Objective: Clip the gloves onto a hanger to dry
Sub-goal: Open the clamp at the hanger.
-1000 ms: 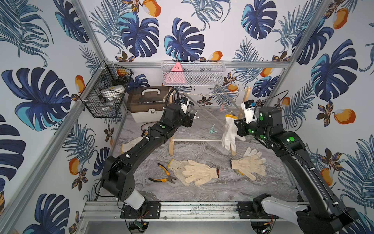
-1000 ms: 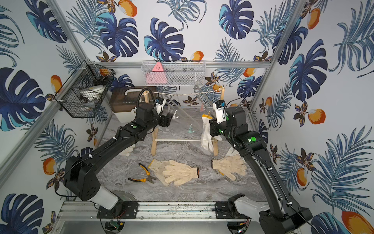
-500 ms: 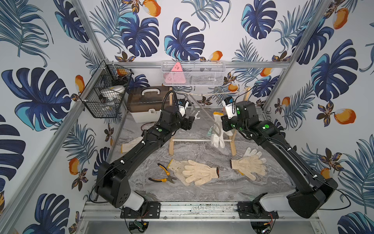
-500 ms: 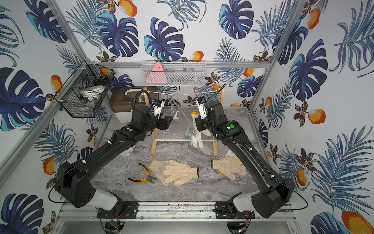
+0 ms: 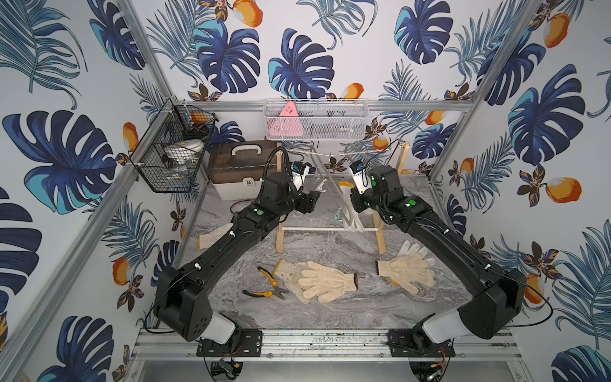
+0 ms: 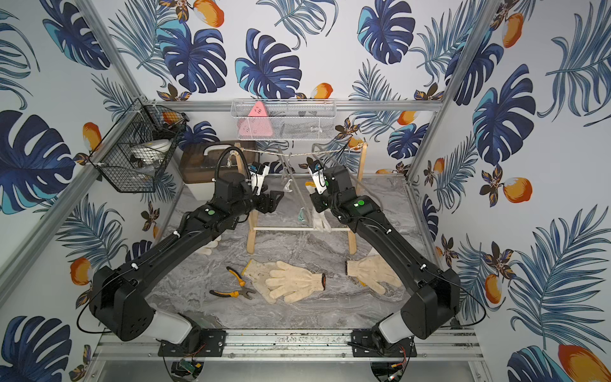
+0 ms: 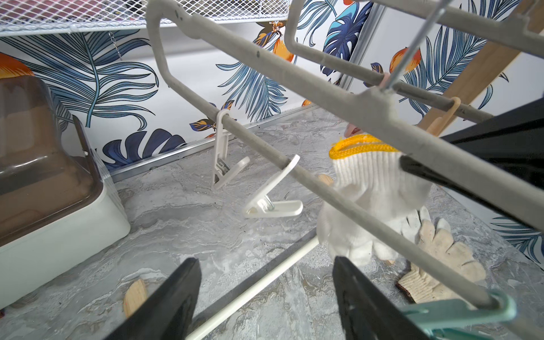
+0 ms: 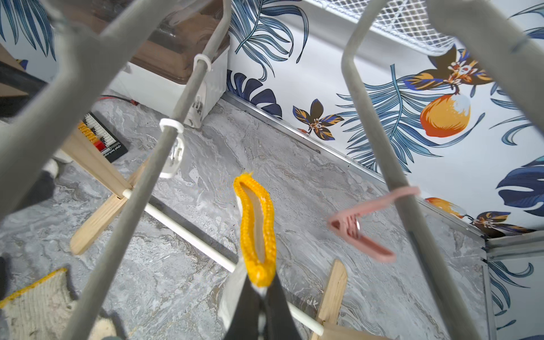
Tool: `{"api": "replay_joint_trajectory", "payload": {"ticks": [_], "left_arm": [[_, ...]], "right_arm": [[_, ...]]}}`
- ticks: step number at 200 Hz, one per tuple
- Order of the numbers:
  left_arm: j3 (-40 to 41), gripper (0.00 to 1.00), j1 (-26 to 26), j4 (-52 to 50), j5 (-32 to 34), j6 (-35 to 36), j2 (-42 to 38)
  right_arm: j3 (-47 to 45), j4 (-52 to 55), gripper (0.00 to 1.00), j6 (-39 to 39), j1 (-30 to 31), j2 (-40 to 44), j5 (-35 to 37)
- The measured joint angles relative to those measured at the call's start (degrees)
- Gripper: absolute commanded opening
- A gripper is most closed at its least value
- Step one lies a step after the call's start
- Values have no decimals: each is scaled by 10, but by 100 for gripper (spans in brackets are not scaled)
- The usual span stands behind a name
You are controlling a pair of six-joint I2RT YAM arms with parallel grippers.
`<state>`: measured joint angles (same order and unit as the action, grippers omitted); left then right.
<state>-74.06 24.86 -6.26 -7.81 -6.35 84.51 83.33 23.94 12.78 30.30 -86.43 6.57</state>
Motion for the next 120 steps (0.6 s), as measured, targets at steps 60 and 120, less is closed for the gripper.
{"api": "replay_joint_trajectory", "payload": {"ticks": [60, 120], "left_arm": [[3, 77, 0, -12, -24, -10, -7], [-17, 76, 1, -24, -26, -7, 4]], "right_arm": [[10, -20, 0, -7, -9, -51, -50], [53, -37, 0, -33, -14, -107, -41]]}}
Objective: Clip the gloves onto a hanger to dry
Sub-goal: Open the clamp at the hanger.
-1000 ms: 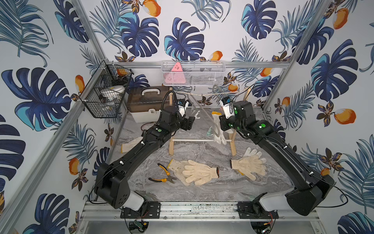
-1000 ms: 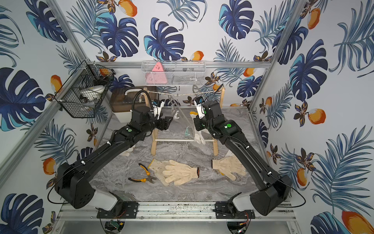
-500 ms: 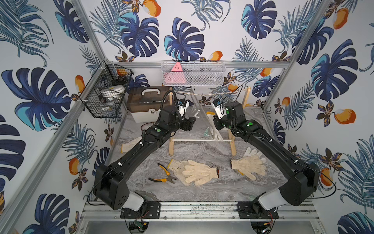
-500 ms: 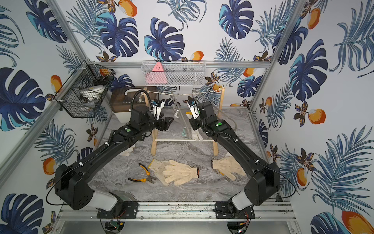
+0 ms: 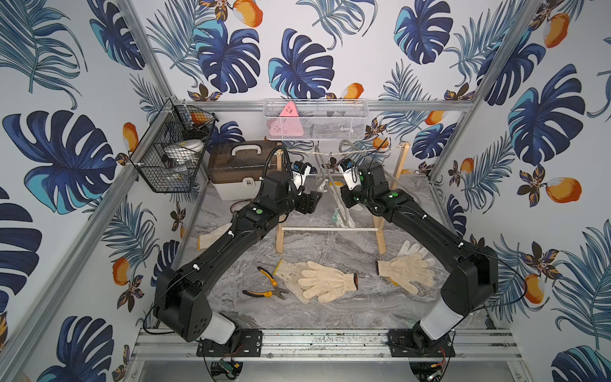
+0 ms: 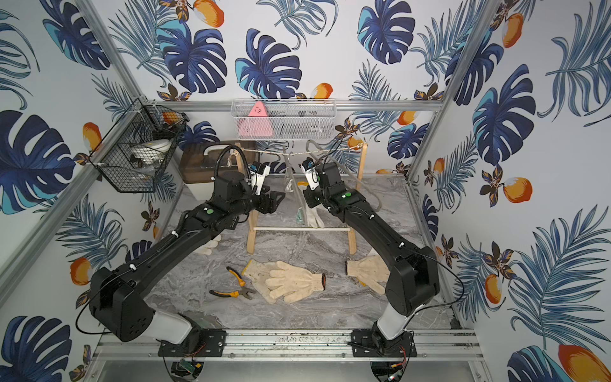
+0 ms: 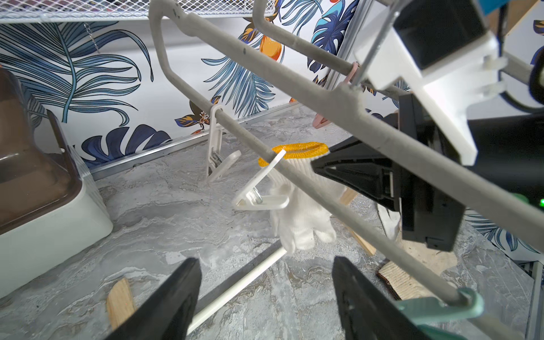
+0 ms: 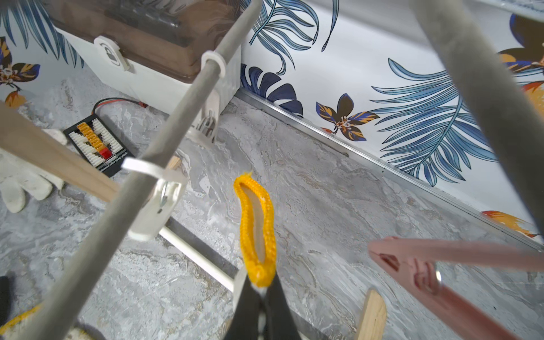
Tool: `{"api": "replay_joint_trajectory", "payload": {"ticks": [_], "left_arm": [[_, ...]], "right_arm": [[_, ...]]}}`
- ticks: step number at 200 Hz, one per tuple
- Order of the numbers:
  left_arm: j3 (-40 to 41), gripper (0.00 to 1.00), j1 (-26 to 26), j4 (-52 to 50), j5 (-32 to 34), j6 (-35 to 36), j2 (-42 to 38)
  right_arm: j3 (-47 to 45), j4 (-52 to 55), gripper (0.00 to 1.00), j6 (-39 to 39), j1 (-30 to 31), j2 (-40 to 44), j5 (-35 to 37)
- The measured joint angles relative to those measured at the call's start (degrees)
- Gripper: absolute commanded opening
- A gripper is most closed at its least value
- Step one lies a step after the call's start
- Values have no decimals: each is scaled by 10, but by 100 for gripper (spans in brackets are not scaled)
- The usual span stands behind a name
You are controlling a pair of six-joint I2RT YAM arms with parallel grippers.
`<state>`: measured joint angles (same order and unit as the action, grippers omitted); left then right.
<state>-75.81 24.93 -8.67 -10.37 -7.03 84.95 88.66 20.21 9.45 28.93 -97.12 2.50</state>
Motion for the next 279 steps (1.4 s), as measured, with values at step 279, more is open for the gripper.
{"api": "replay_joint_trajectory", "payload": {"ticks": [279], "left_arm": [[-68, 74, -37, 74, 2, 266, 122]], "right_arm": [[68, -163, 0, -15, -29, -136, -124]]}}
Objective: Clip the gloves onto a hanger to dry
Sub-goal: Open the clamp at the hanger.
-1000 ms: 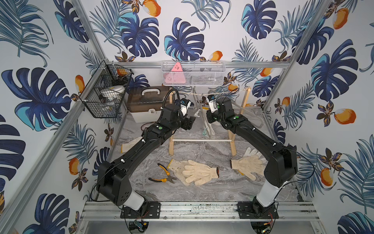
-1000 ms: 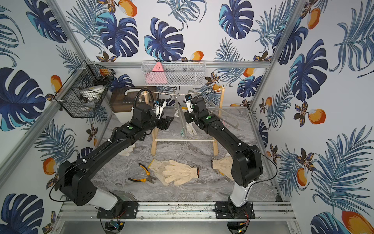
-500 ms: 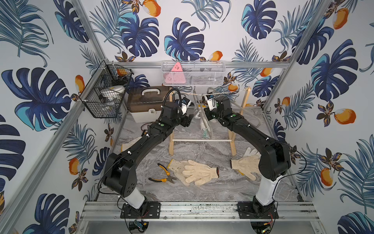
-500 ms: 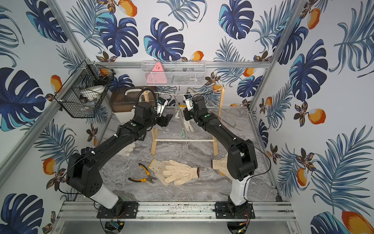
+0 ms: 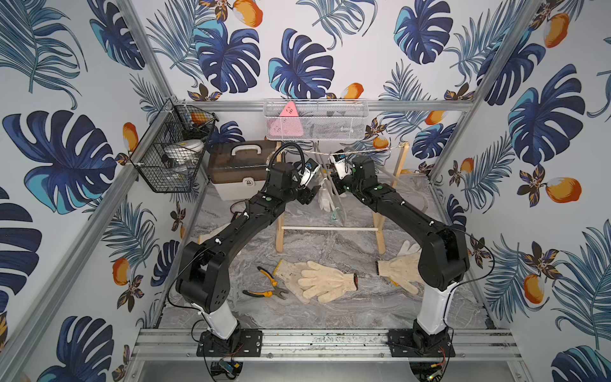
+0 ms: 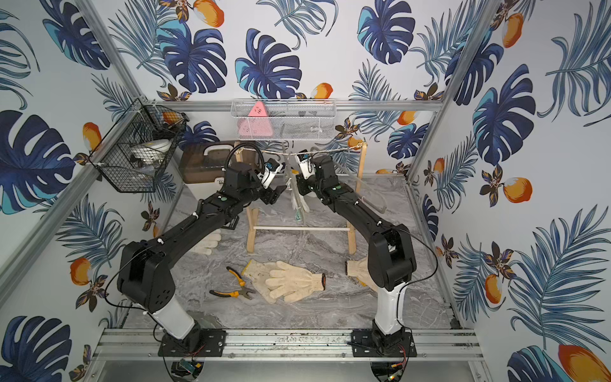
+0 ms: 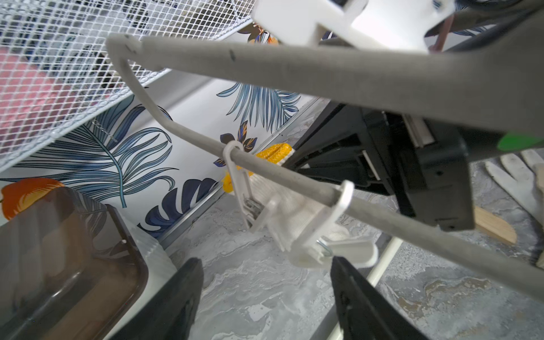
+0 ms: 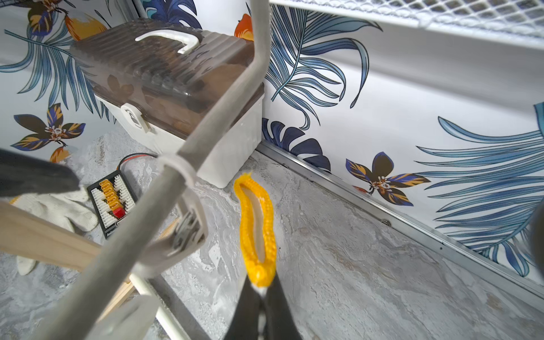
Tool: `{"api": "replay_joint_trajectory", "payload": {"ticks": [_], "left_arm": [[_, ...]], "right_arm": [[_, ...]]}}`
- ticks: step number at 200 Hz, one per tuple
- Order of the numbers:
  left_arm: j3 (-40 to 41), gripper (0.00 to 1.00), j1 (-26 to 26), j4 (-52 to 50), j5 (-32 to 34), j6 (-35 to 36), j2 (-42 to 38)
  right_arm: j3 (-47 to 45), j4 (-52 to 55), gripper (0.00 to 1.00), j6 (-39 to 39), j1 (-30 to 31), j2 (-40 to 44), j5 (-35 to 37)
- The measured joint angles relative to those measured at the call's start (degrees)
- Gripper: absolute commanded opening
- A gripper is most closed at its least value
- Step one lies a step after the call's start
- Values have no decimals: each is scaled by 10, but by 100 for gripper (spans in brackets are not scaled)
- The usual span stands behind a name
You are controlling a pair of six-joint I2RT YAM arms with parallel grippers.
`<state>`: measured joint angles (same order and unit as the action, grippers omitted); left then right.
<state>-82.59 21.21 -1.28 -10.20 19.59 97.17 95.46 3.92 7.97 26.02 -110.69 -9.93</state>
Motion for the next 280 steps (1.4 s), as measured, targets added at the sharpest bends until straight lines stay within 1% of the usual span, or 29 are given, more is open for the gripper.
{"api": "replay_joint_trajectory", "payload": {"ticks": [60, 100, 191, 280], "left_arm": [[-25, 73, -1, 0, 15, 54, 11], [-38, 73, -1, -15, 27, 89, 30], [-81, 71, -2, -46, 29, 147, 66], [-123, 71, -2, -58, 35, 180, 100]], "right_arm": [[17, -10, 0, -28, 0, -14, 3], [18, -33, 0, -35, 0, -19, -20], [10, -68, 0, -28, -3, -21, -76], [9, -68, 0, -21, -16, -21, -120]]}}
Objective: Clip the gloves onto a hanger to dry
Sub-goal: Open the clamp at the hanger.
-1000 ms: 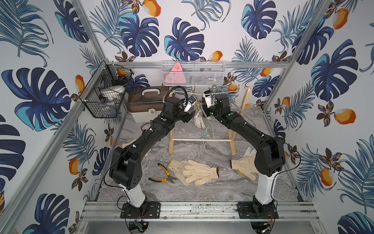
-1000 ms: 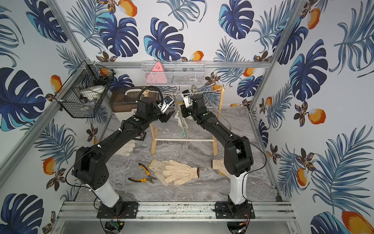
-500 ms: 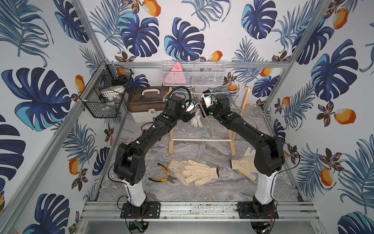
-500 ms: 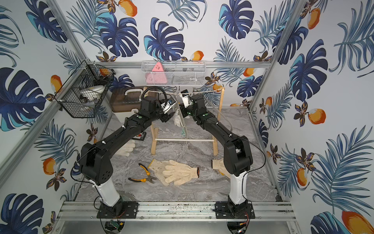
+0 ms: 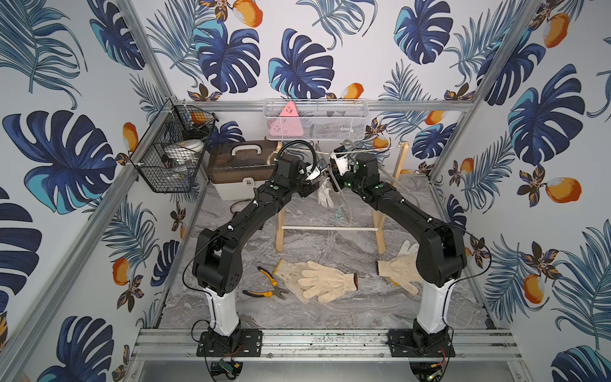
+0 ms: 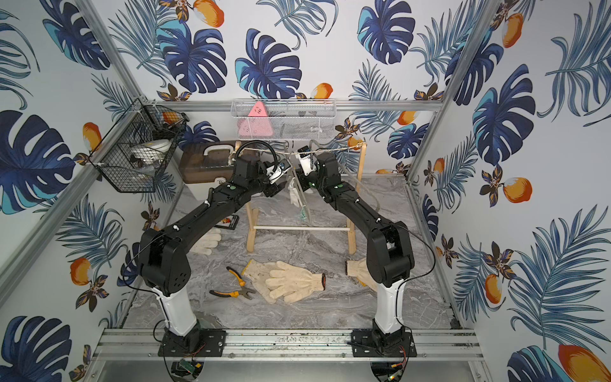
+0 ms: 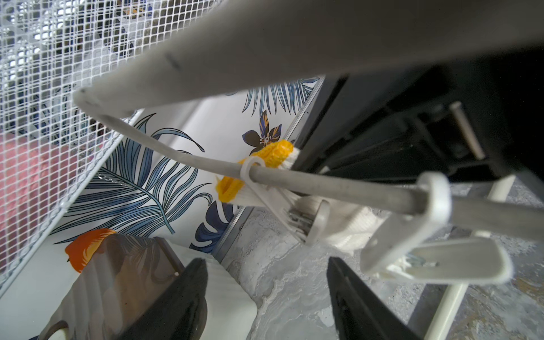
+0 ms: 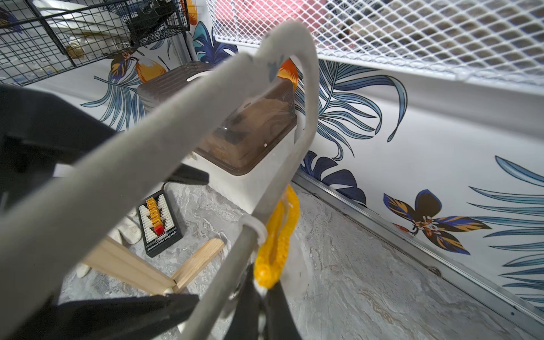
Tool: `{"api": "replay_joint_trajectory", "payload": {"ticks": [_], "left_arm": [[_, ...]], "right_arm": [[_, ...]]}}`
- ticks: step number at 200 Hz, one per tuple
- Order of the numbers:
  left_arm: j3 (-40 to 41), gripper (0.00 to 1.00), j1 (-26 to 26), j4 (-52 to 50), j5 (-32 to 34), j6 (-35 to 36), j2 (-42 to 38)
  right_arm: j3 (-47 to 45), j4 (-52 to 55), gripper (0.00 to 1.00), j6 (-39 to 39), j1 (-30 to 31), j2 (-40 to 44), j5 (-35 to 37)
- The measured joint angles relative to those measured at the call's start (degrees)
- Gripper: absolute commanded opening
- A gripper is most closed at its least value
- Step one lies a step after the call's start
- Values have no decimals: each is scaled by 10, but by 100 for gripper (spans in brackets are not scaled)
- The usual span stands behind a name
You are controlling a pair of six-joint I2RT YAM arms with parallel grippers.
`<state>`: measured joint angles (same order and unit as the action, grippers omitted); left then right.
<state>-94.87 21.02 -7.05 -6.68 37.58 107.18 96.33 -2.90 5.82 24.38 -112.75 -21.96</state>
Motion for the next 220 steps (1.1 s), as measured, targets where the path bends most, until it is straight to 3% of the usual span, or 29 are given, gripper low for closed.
{"api": "replay_joint_trajectory", "payload": {"ticks": [101, 220], "left_arm": [[-6, 65, -2, -1, -54, -32, 19], [20, 44, -14, -13, -137, -79, 13]], "right_arm": [[0, 0, 0, 3, -9, 0, -54], [1, 0, 0, 7, -19, -3, -132]]}}
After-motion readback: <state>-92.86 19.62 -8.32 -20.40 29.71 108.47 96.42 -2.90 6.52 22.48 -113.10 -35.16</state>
